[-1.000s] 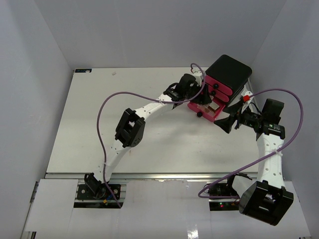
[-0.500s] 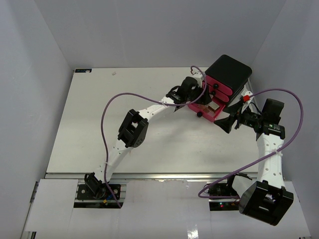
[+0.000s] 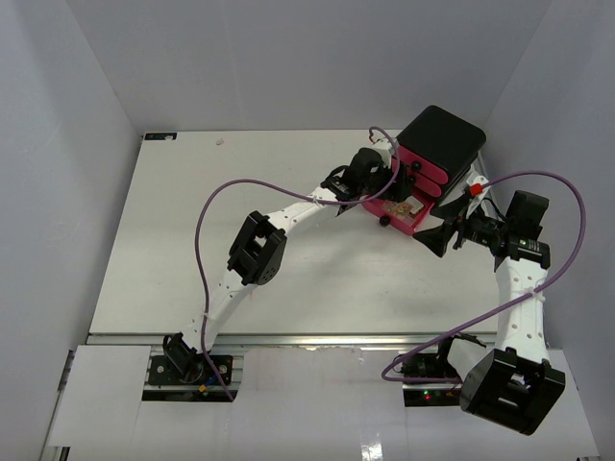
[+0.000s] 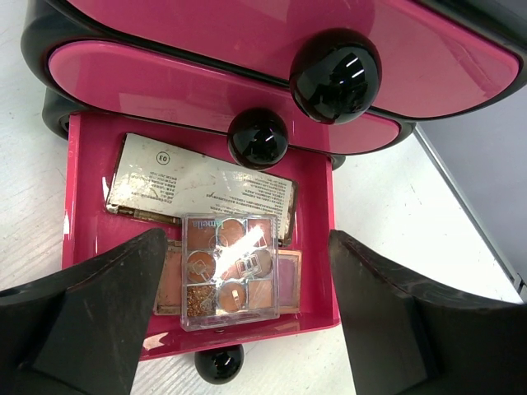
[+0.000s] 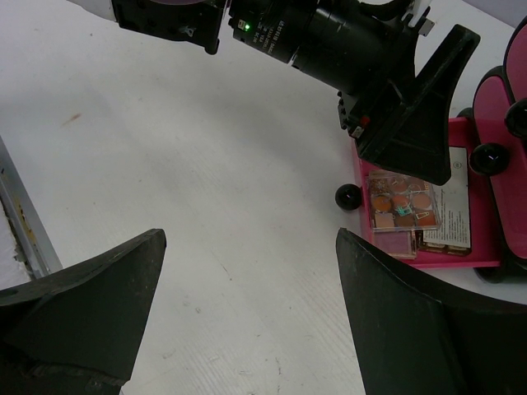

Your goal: Organize the makeup

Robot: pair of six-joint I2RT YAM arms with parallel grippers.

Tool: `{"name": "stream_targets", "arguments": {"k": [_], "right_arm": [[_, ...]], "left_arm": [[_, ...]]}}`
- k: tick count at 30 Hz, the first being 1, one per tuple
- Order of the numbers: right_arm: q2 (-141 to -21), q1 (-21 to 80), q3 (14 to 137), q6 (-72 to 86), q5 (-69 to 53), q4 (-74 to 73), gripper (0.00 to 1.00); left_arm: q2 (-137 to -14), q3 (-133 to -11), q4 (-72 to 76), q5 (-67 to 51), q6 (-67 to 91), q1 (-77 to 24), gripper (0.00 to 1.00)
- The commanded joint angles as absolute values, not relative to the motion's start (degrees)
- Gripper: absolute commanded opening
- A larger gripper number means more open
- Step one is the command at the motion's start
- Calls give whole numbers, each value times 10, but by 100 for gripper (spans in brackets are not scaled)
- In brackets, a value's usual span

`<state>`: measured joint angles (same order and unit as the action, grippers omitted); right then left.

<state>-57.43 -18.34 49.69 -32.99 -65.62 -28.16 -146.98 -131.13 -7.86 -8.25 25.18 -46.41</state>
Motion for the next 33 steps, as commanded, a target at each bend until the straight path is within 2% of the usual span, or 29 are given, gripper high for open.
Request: {"name": "stream_targets", "arguments": {"k": [1,5,10,15,18,19,22,24,25,27,30,33], "right_arm": [[-575,-189,489,-328,-672,-265,90],[-576,-190,487,-330,-672,-266,90],[-581,-190,486,-344,-673,-274,90],[-586,-189,490,-417,-677,-330,93],[-601,-174,496,-483,-659,-382,99],[-604,-157,499,-511,-641,-392,94],[-621,-87,505,-531,-549,-409,68],[-630,-5,506,-526,-458,-394,52],[-640,46,507,-511,-410,-378,40],[-658,91,510,-501,-388,-371,27],[-719,155,538,-474,-287,-332,18],[-798,186,582,-443,-229,-330,16]], "left_arm": [[-1419,-1319,-73,-77,239,-468,91],[-1395,-1302,-81,-66,220,-468,91],[-1299,-1214,-80,-47,179,-457,91],[-1124,-999,-58,-53,166,-414,91],[-985,-849,-40,-113,175,-353,91],[-930,-818,-33,-139,180,-341,90],[-803,-655,-22,-185,167,-297,87],[-721,-592,-24,-183,141,-291,87],[-700,-550,-26,-181,131,-289,87],[-658,-512,-28,-176,116,-288,86],[-588,-443,-26,-141,84,-286,87],[-567,-430,-37,-105,62,-286,88]]}}
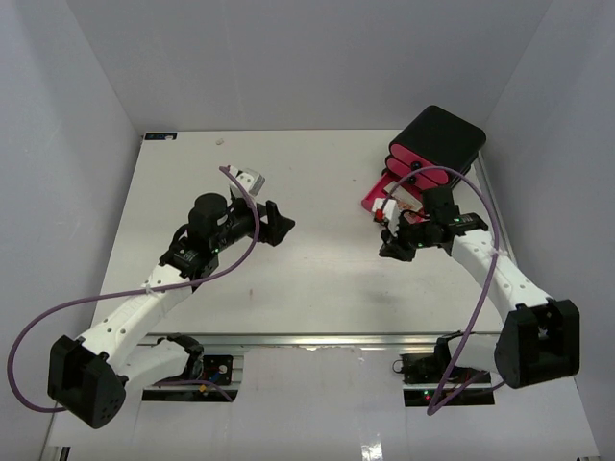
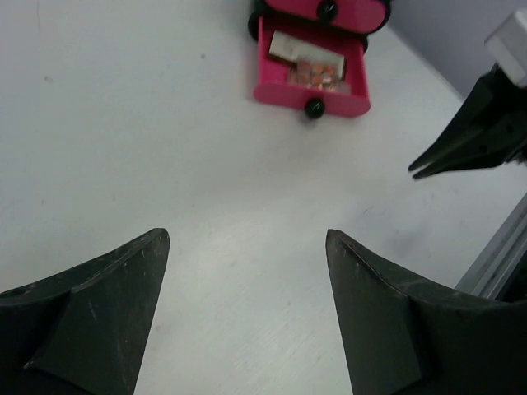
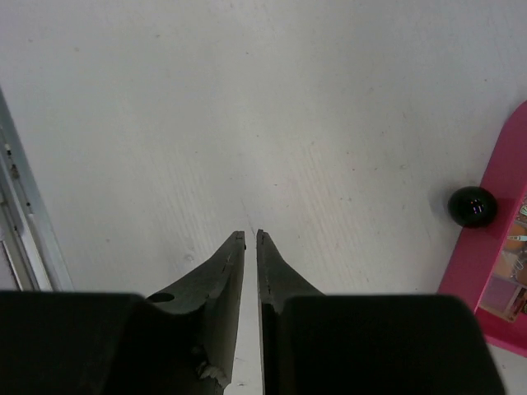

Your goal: Organize the makeup

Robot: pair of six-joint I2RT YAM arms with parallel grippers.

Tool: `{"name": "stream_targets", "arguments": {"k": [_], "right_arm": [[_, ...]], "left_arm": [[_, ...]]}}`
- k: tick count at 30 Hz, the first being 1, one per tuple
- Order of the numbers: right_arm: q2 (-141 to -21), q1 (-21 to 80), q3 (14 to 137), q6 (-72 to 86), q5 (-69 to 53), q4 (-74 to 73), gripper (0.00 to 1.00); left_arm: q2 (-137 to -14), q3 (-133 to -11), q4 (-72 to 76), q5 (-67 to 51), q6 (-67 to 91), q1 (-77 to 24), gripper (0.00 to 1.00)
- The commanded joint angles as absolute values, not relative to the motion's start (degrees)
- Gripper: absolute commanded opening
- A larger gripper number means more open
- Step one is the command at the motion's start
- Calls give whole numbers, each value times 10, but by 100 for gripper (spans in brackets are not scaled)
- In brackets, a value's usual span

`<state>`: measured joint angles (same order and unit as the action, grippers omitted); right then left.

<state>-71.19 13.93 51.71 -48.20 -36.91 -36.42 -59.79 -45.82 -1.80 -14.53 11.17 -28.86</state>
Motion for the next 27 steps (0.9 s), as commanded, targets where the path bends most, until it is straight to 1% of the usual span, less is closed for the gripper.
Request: {"name": "stream_targets", "arguments": {"k": [1,4,7,10,19,21,23,27], "right_arm": [[-823,192,593,-431,-213,-327,16],[-887,211,603,-403,-154,-300,8],[-913,222,590,-389,-84,-256,8],[-937,224,590,-376,-45,-227,8],[-1015,224,640,-342,13,-180,10],[-1027,224,646,-332,29,-168,12],[-1039,224,648,-325,50,-152,17],[-1053,222,648,-334,94,-118,34]], "left_arm": [[-568,-436,-42,-100,60,-286,88],[-569,-441,-44,-110,62,-286,88],[-561,-442,-45,-121,64,-286,89],[-551,-442,-46,-117,64,-286,89],[-530,-442,-48,-109,61,-286,90],[-529,-442,-48,-109,61,-286,91],[-528,-442,-49,-108,60,-286,98],[-526,-441,-50,-106,59,-286,98]]}}
